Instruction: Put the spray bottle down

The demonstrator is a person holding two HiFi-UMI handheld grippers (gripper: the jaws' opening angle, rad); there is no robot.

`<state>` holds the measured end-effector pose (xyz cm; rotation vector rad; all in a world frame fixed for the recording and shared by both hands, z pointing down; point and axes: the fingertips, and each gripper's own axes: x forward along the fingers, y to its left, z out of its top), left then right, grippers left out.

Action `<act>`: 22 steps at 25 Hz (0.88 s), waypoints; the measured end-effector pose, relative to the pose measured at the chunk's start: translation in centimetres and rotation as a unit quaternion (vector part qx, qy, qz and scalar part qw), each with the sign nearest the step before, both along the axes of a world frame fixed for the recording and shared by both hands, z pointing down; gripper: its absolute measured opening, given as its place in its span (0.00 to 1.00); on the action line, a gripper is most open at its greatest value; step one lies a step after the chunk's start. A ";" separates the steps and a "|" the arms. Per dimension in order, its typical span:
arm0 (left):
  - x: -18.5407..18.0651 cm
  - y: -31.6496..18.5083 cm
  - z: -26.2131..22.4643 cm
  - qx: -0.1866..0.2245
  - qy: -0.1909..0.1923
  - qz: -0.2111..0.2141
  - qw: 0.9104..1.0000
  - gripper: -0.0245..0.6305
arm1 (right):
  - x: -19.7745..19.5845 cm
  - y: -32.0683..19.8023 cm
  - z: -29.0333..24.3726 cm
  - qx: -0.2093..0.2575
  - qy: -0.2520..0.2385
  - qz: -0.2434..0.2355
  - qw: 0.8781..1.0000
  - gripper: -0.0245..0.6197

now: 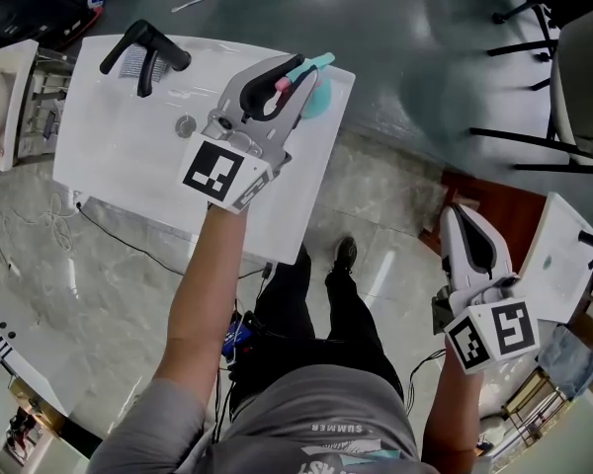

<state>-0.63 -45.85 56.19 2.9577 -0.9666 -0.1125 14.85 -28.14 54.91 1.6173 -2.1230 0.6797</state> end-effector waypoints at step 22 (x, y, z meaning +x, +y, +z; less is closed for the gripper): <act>-1.4 2.9 -3.8 0.015 -0.054 -0.027 0.998 0.44 | -0.4 2.0 -4.0 0.039 -0.007 -0.024 0.999 0.04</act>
